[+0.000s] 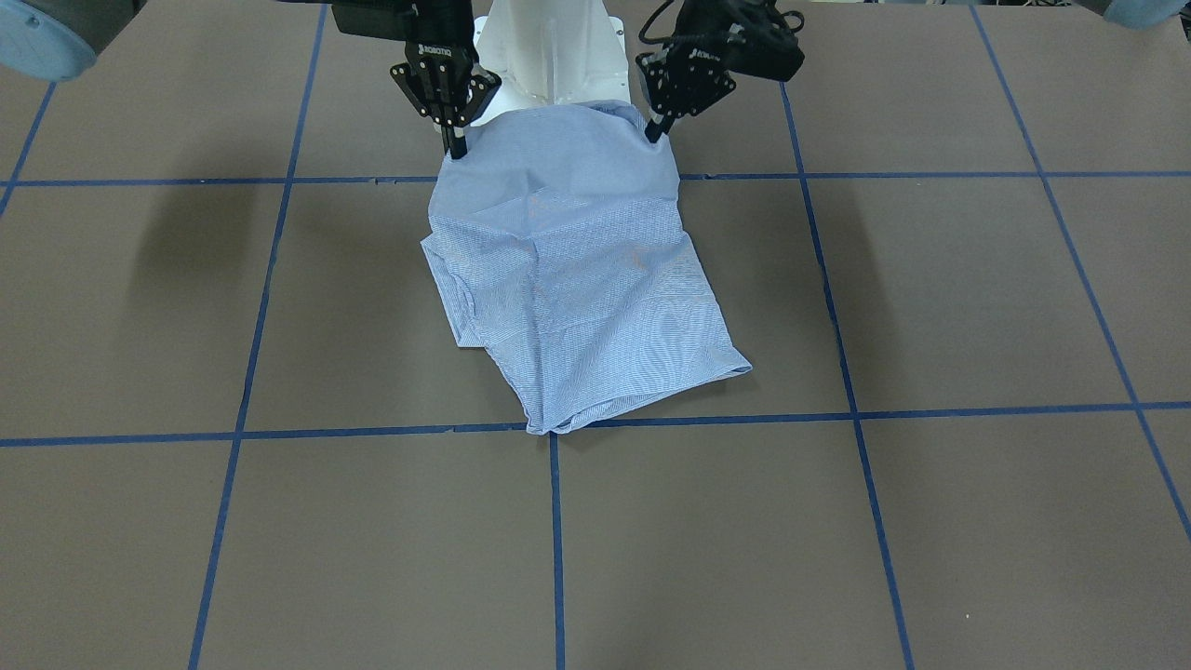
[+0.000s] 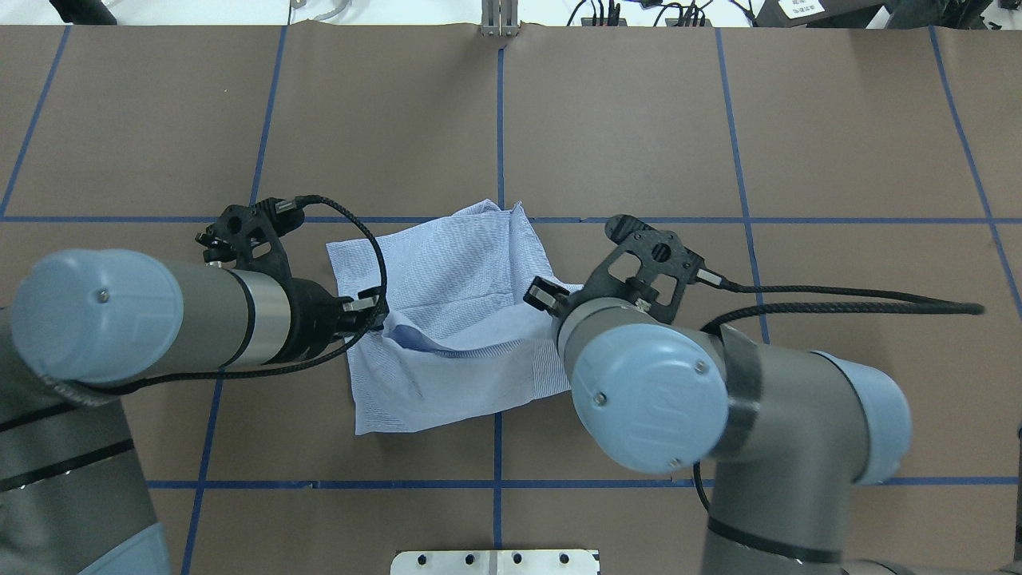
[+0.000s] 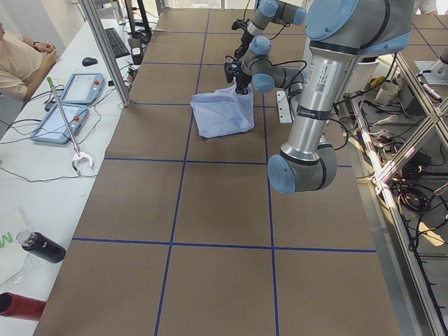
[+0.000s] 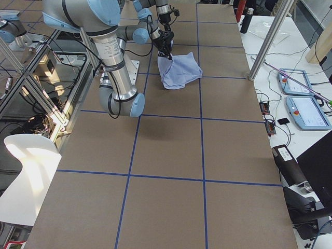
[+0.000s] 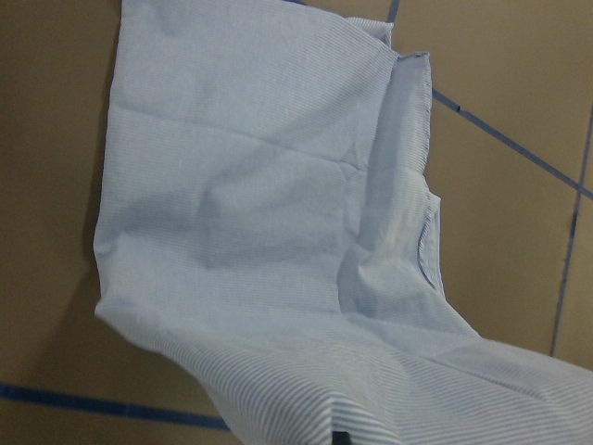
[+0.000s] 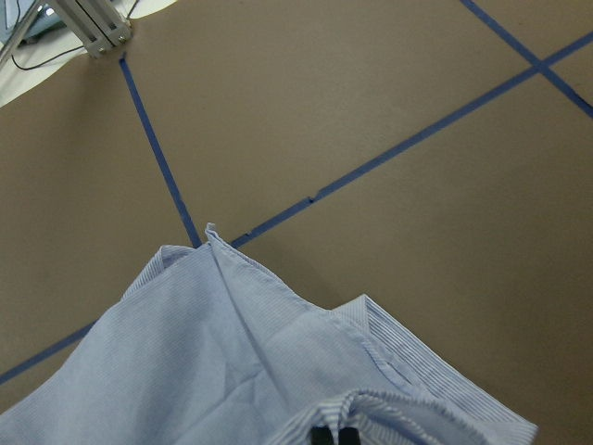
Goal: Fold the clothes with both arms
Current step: 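Lift the near edge with both grippers and fold it away from the robot, then release the shirt and raise both grippers out of the workspace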
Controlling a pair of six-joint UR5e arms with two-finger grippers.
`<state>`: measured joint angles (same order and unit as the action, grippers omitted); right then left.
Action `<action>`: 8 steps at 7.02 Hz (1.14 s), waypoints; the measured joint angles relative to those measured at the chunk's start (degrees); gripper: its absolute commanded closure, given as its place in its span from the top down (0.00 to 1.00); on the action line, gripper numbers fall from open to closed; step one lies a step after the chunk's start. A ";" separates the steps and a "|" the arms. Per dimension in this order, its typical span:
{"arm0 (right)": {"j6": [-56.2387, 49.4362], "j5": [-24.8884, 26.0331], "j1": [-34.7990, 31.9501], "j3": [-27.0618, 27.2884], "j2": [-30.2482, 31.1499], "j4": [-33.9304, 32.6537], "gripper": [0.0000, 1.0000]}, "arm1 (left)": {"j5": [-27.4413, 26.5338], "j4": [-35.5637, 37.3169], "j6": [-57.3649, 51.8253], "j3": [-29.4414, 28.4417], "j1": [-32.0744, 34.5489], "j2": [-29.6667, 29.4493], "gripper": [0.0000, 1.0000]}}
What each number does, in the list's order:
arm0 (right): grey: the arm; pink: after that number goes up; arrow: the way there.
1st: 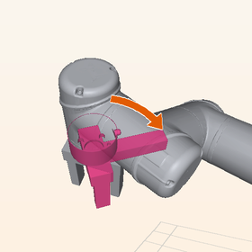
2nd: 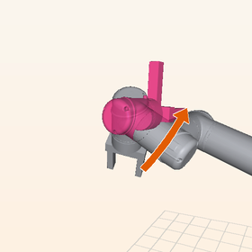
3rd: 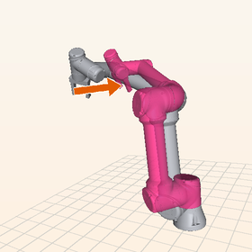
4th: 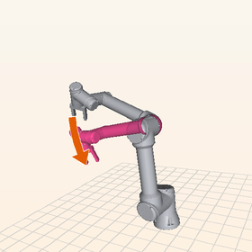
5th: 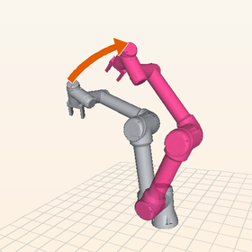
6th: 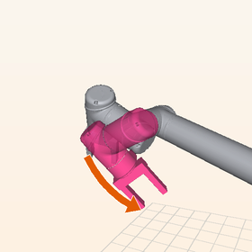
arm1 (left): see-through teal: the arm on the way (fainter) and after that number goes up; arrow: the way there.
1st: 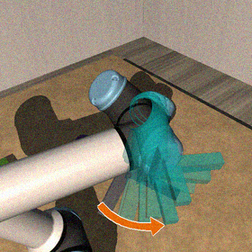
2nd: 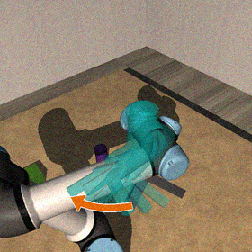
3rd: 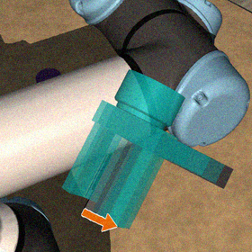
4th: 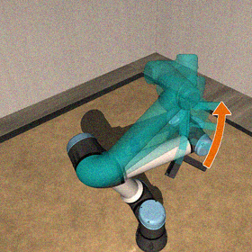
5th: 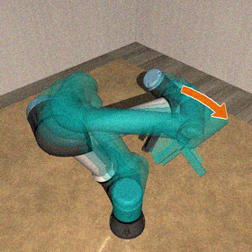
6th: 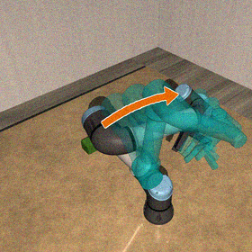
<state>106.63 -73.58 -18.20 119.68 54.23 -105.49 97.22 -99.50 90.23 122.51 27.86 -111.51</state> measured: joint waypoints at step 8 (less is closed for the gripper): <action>-8.18 -4.90 -11.17 -47.56 -18.47 26.79 0.00 | -1.49 -16.96 -11.20 -29.42 8.66 -3.49 0.00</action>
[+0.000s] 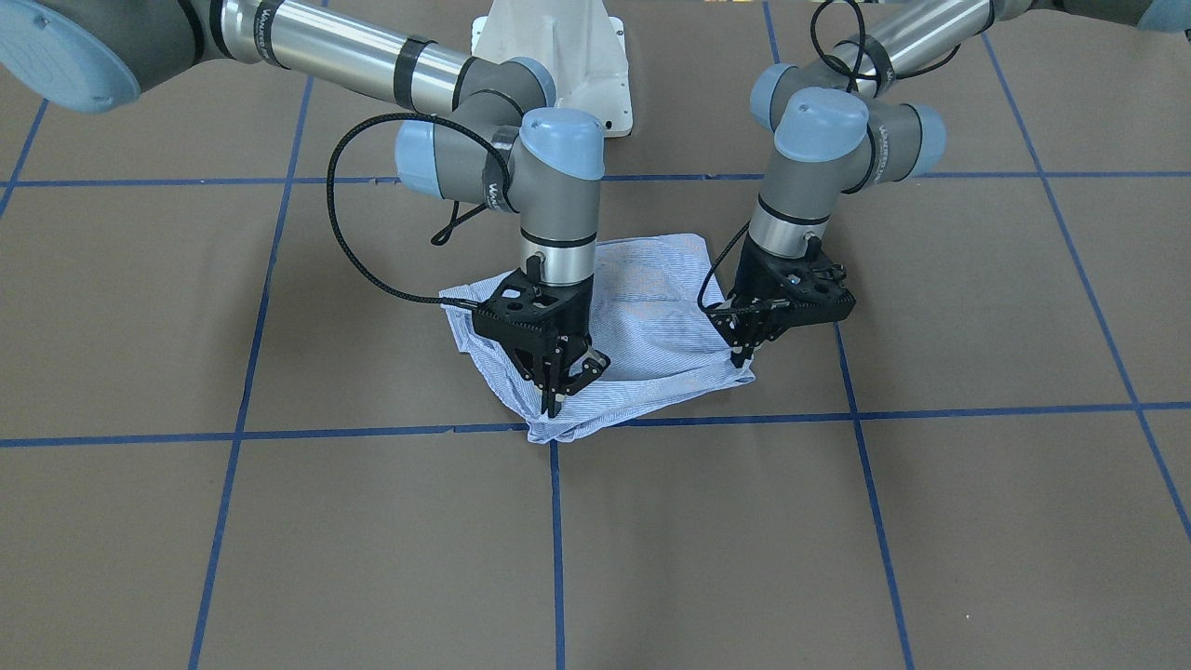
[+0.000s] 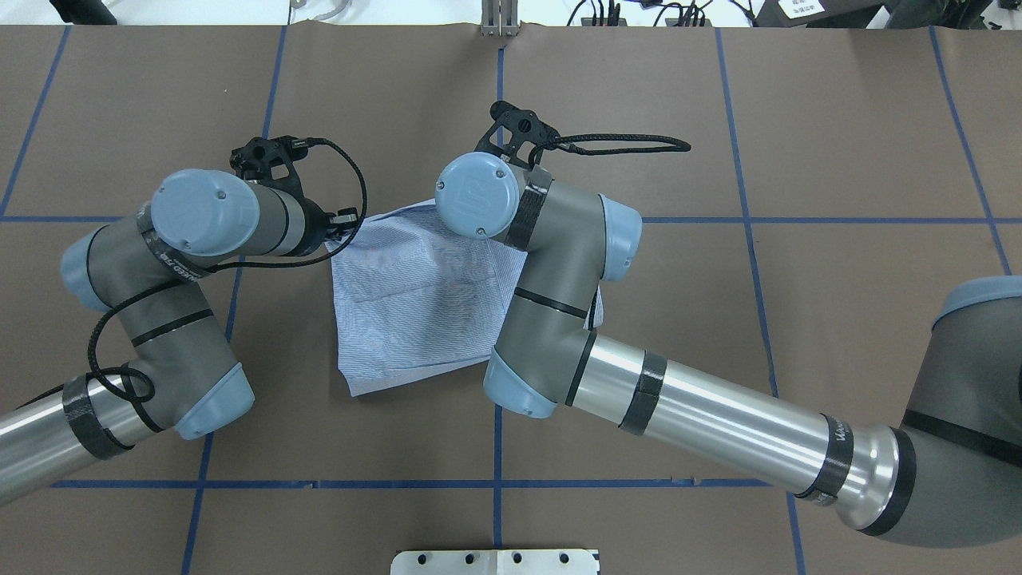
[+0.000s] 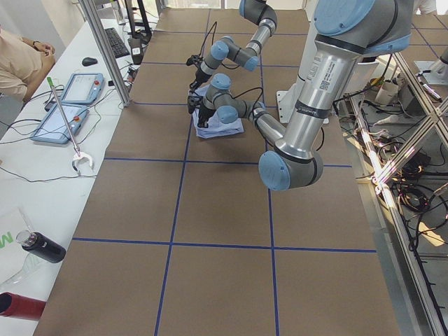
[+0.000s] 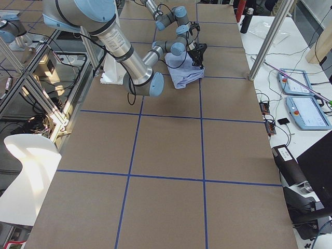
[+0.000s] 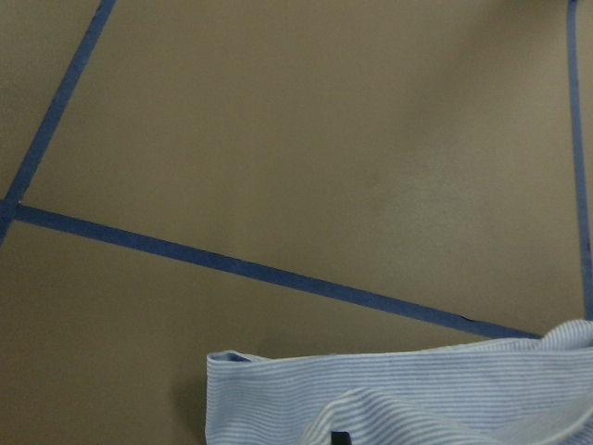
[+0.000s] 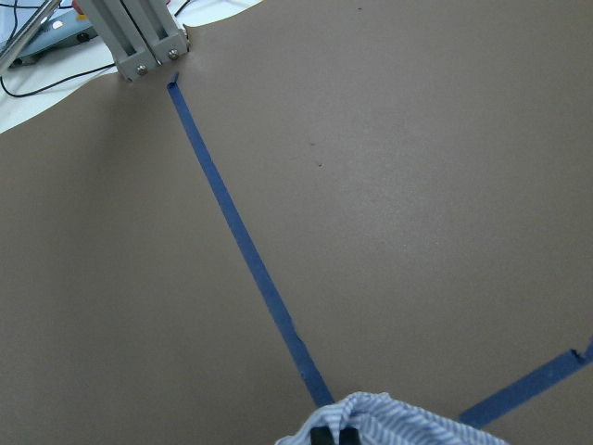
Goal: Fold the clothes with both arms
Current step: 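Release the shirt and raise both grippers out of the workspace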
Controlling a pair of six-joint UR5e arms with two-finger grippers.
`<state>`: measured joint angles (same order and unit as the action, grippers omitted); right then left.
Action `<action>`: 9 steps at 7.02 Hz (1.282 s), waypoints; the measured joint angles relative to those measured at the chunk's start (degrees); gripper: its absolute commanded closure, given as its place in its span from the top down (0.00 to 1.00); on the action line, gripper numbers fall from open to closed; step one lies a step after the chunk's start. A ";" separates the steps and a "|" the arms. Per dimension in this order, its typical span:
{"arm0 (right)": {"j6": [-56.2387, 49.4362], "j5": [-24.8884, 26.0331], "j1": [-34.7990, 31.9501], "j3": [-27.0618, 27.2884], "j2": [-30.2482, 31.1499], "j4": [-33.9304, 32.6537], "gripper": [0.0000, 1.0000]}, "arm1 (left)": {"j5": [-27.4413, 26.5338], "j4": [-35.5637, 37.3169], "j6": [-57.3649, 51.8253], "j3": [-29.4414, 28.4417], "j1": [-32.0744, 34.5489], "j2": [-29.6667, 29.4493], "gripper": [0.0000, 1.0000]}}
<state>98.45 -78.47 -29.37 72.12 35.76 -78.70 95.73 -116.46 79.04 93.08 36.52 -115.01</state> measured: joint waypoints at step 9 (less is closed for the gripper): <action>-20.38 -17.83 -7.86 6.26 4.66 -2.09 1.00 | 4.62 -0.41 -17.67 1.73 4.48 0.28 1.00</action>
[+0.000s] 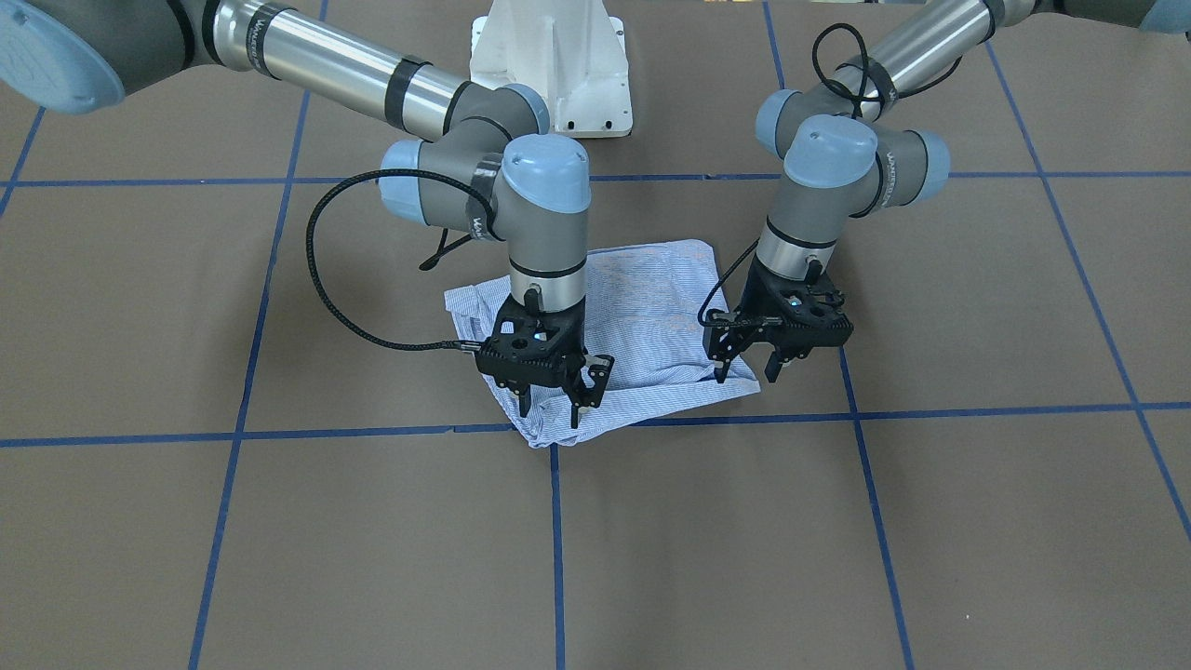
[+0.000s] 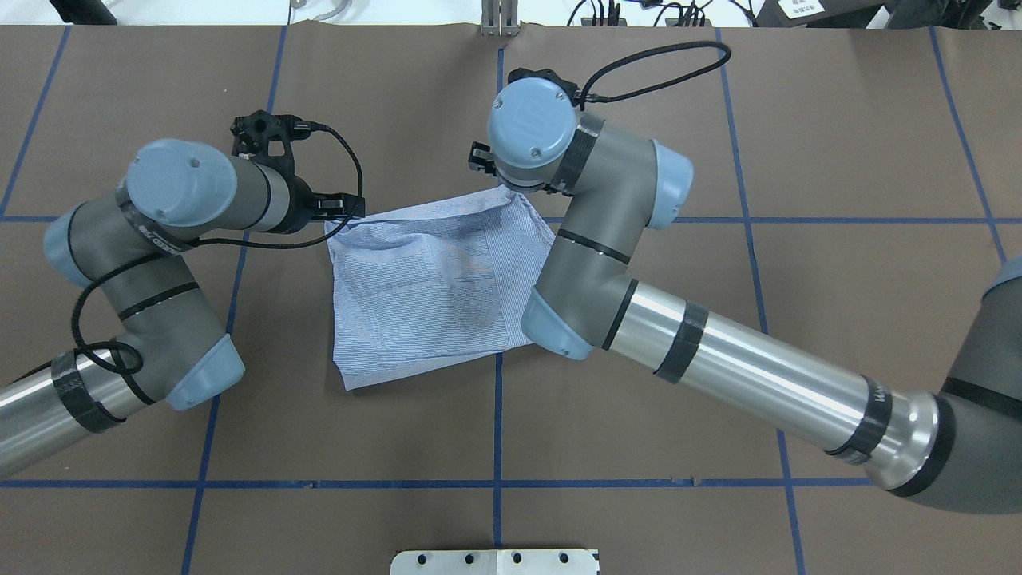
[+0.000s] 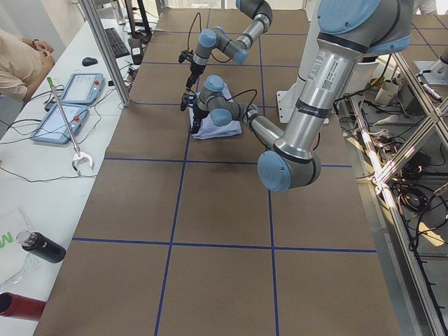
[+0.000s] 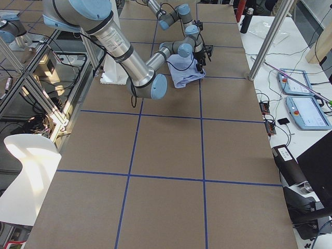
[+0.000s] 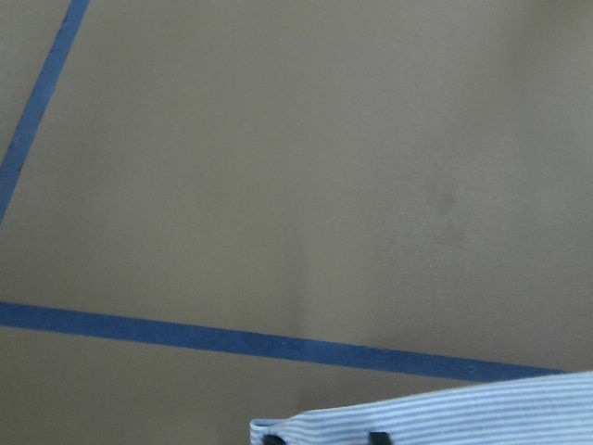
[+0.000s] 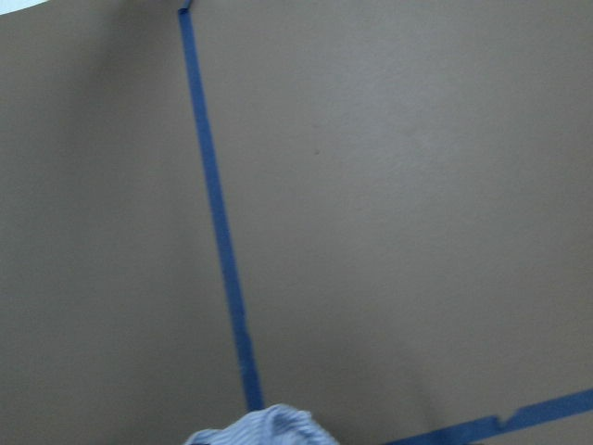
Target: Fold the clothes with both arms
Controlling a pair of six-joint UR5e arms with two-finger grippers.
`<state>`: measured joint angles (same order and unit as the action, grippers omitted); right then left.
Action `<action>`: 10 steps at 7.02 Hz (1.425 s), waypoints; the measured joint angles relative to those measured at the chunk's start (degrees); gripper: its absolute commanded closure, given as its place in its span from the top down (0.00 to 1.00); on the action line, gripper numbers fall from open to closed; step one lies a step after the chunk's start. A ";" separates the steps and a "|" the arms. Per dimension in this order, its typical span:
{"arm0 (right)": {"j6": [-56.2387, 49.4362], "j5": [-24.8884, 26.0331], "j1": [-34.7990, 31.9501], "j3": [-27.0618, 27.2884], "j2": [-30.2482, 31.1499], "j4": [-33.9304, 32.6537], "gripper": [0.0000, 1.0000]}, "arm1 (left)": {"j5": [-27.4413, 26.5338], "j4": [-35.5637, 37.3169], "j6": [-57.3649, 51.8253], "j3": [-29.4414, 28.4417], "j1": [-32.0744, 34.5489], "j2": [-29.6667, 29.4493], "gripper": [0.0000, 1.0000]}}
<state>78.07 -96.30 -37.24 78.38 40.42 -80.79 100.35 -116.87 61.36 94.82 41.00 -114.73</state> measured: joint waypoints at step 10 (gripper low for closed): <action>-81.57 -34.19 -52.91 26.28 60.79 -7.58 1.00 | 24.41 9.94 -57.46 12.24 38.25 27.23 1.00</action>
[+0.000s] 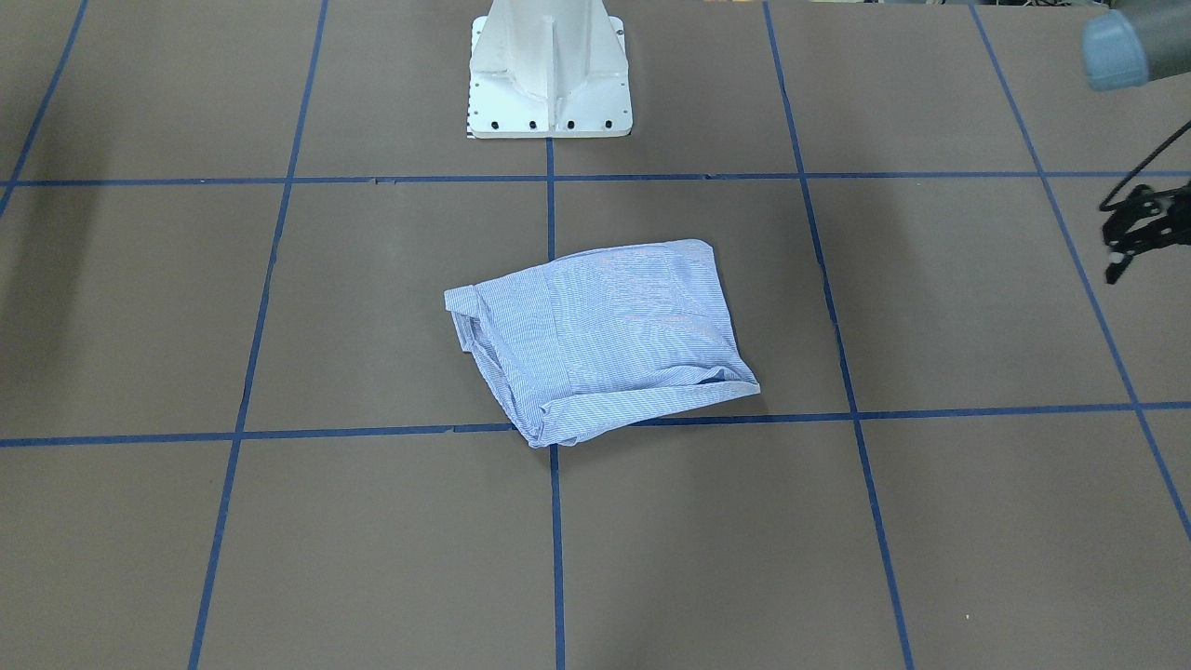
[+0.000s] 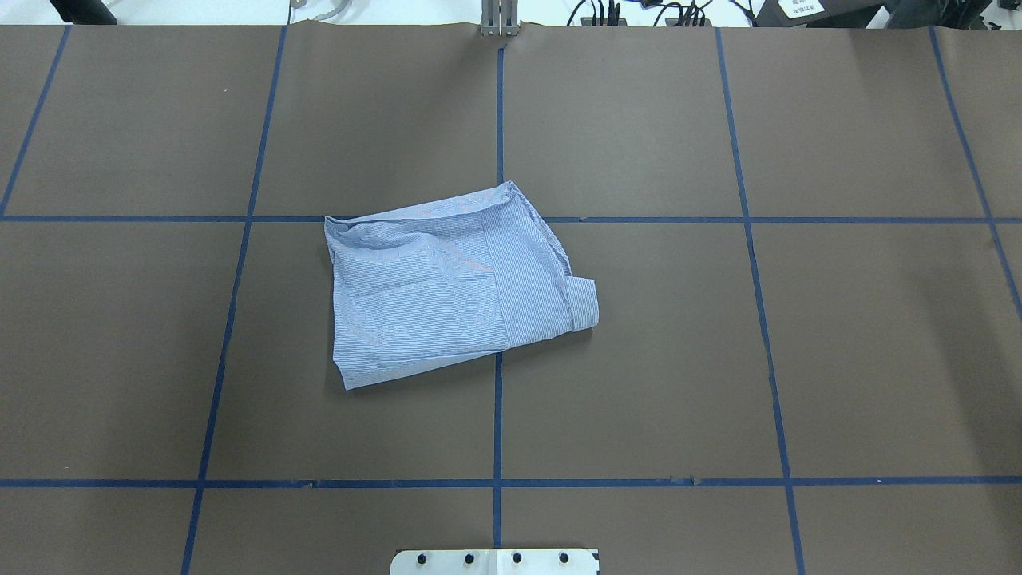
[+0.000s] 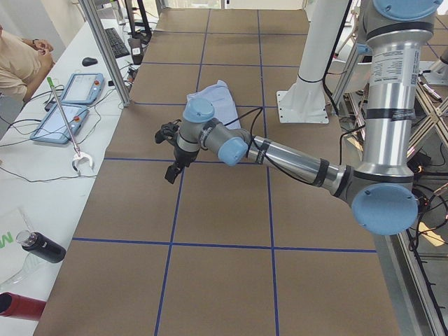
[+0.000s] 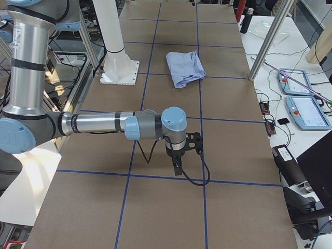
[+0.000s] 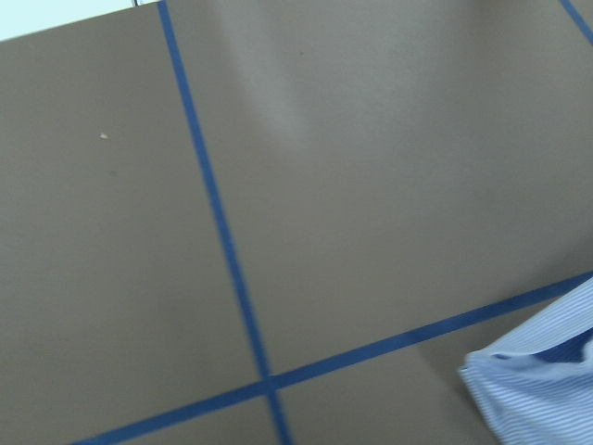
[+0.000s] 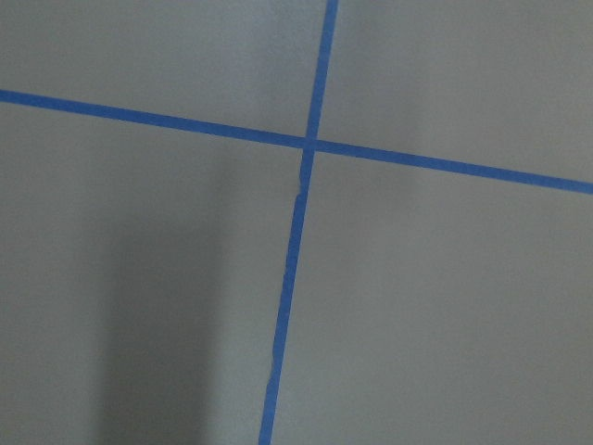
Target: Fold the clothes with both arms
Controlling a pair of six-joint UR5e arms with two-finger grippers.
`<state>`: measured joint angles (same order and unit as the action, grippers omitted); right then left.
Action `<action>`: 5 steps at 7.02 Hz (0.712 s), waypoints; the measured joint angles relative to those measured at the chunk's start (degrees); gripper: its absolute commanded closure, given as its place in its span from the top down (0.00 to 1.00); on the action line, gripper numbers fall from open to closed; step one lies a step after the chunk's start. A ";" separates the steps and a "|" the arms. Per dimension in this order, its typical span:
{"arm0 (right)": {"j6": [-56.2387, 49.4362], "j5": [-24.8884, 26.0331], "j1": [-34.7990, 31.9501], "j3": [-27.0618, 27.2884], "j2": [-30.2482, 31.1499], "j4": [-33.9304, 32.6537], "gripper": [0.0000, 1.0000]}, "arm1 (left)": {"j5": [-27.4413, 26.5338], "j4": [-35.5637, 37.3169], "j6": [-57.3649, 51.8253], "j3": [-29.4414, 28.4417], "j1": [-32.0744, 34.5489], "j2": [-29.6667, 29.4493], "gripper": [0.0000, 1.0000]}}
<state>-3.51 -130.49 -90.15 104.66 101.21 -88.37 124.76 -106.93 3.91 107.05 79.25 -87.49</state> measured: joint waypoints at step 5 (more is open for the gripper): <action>0.09 -0.20 -0.46 -1.43 1.18 0.55 1.00 | 2.64 18.19 -13.75 -2.26 12.60 6.26 1.00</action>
<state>-3.41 -130.69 -90.61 103.23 102.39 -87.82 127.40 -88.74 -9.85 104.79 91.84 -81.23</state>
